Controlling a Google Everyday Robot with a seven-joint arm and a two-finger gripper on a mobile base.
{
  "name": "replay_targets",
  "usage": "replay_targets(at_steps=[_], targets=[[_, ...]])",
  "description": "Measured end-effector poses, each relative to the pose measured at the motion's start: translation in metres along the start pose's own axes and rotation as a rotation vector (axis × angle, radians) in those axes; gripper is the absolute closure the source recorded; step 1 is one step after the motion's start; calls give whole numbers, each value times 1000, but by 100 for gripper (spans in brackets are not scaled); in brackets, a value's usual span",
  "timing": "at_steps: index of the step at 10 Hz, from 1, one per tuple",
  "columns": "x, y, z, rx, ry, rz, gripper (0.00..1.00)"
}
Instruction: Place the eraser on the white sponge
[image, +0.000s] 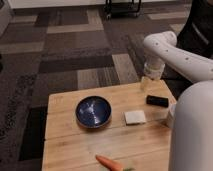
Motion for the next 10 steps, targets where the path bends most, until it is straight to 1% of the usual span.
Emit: replay_targets(at_steps=[1,2,3,4,6,7,8,9,10], targets=[[2,-7,8,0,16,-31,35],[8,-22,20,-3,35,-75,35],[9,-26,23,-3,40,-88,35],[11,-29,35,-32,58,-176,35],[21,-32,53,-69,86,-286,35],[26,-34,63,-97,68,-352,35],[29,-37,67,-101,58,-376,35],[31,-42,71,-104,38,-401,35],[30,-48,75,-95,0,-430,35]])
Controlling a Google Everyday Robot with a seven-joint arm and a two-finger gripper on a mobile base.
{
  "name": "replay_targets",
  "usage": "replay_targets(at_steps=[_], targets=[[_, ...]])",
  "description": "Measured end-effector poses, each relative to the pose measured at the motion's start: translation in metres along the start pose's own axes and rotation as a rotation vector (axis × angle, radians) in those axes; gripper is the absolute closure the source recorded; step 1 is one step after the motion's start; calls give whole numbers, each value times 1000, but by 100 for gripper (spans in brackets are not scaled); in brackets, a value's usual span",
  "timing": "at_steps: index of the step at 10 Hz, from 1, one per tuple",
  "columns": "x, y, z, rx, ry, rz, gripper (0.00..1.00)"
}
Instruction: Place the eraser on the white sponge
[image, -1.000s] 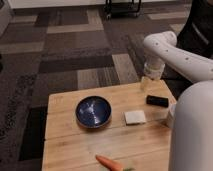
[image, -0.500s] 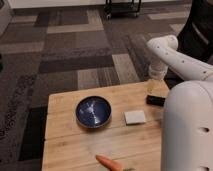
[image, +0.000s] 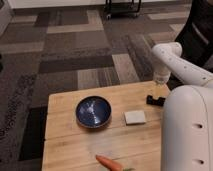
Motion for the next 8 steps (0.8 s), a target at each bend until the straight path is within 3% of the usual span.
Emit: replay_targets(at_steps=[3,6,8], targets=[[6,0,17,9,-27,-48,35],[10,7,34,-7,-14,-72,35],[7,6,43,7,-9,-96,35]])
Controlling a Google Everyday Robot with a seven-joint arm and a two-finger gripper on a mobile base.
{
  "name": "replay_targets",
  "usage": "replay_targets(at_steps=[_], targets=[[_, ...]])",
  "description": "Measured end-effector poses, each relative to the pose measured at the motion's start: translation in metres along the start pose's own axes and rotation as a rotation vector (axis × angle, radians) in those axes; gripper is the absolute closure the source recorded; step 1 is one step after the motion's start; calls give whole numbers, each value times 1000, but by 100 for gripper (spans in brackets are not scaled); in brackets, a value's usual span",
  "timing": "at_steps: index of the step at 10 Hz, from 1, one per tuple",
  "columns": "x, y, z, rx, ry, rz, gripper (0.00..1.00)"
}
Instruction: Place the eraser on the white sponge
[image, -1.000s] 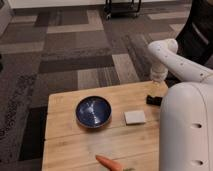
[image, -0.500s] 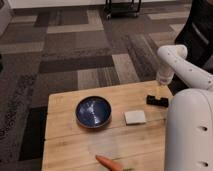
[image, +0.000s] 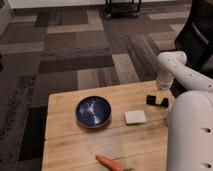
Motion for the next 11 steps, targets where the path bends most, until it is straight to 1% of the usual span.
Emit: replay_targets(at_steps=[3,4,6,8,9,10,11], targets=[[0,4,14,3,3,-22,35],[1,6,21,-2,4,-26,35],[2,8,25,-6,7,-29,36],[1,6,25,8,9,-31,57],[0,7,23,9,11,-26,67],[0,9,19,13,17,-16,85],[-2,6,8,39,29,-12,97]])
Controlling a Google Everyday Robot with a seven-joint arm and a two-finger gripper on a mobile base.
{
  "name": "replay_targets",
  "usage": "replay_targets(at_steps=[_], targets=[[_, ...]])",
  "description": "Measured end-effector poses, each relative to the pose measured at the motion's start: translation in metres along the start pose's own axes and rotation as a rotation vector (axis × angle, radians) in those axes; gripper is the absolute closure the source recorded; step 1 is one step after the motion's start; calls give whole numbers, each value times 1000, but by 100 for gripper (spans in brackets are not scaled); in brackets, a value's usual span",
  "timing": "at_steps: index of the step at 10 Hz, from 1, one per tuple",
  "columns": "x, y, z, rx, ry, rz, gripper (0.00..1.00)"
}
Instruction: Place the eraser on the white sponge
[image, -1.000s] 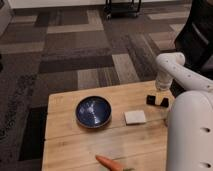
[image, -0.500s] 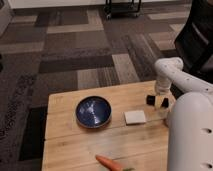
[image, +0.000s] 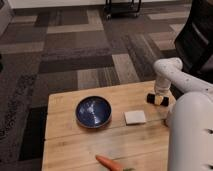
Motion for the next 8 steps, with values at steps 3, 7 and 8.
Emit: replay_targets(at_steps=[3,7,8], targets=[[-24,-2,-32,59,22,-27,100],[-88,49,-71,88,16,-248,100],[-100,71,-76,83,12,-320,100]])
